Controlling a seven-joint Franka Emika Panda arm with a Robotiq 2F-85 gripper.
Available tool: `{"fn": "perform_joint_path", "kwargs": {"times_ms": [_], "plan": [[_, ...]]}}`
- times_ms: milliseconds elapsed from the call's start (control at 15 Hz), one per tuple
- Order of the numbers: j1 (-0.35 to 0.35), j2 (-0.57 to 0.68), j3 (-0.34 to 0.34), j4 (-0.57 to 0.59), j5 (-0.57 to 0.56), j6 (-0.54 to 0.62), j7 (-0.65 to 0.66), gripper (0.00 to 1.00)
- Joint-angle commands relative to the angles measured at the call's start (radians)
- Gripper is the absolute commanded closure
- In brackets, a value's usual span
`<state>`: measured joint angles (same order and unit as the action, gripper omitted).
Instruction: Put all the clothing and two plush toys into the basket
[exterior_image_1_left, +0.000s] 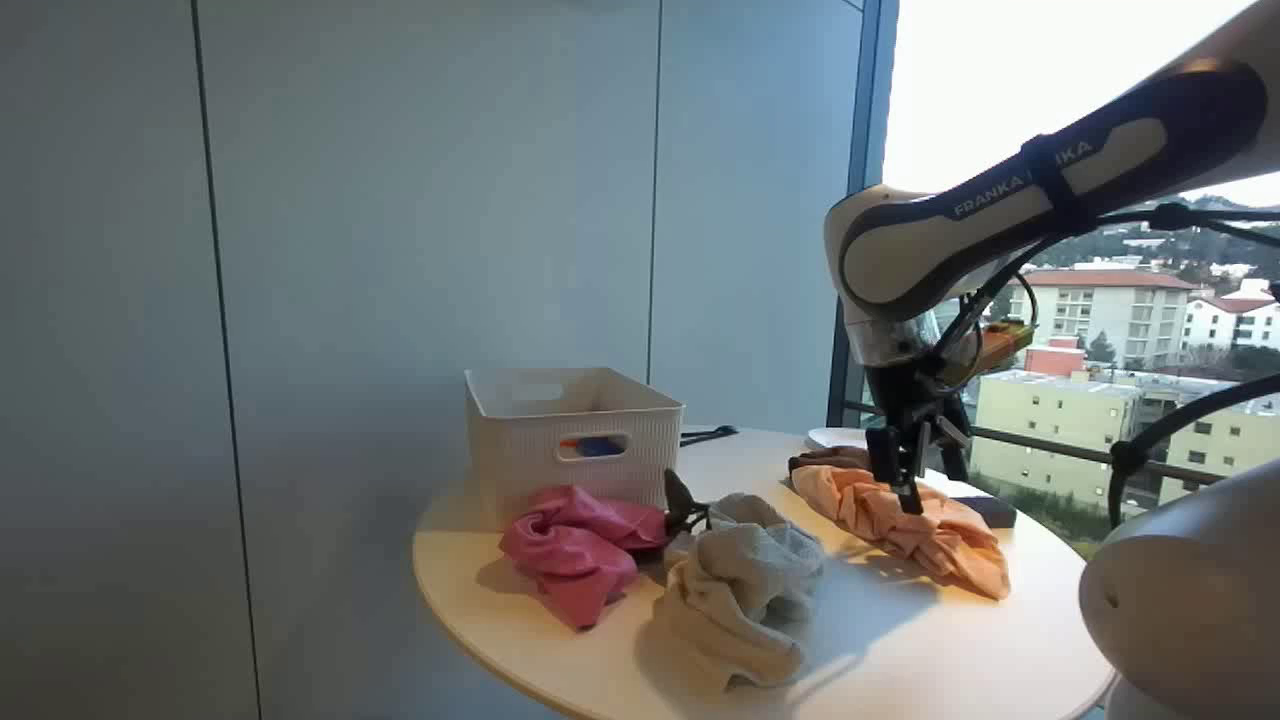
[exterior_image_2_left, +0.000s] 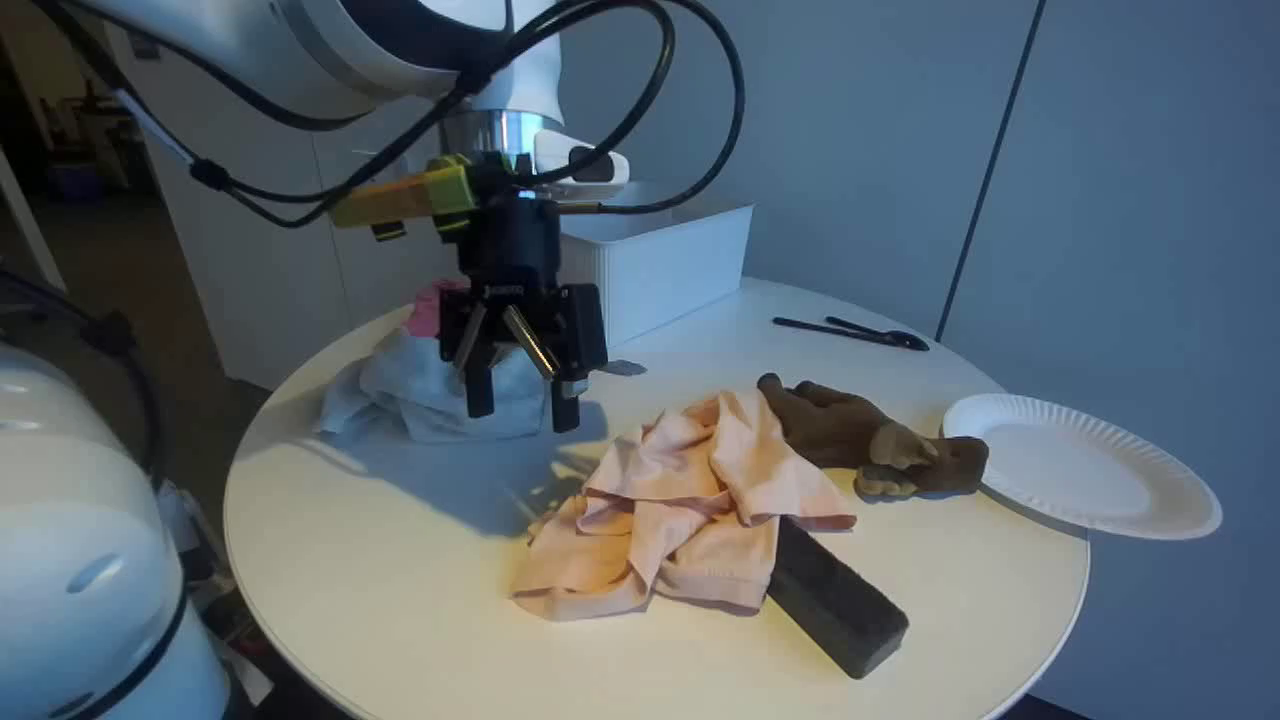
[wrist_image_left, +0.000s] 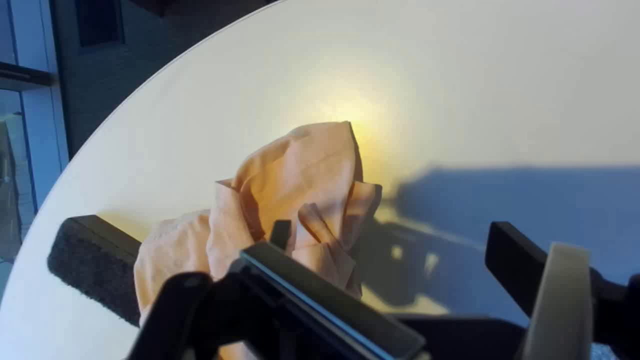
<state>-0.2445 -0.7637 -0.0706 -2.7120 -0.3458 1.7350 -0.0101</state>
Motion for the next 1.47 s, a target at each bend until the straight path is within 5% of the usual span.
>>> {"fn": "perform_joint_path", "kwargs": {"times_ms": [0,933,1400], "plan": [[0.023,-0.001,-0.019,0.005,-0.01,-0.008,0.012,0.0],[0.023,-0.002,-0.019,0.007,-0.011,-0.008,0.012,0.0],[0.24,0.021,0.001,0.137,0.146,-0.076,-0.205,0.0]]}}
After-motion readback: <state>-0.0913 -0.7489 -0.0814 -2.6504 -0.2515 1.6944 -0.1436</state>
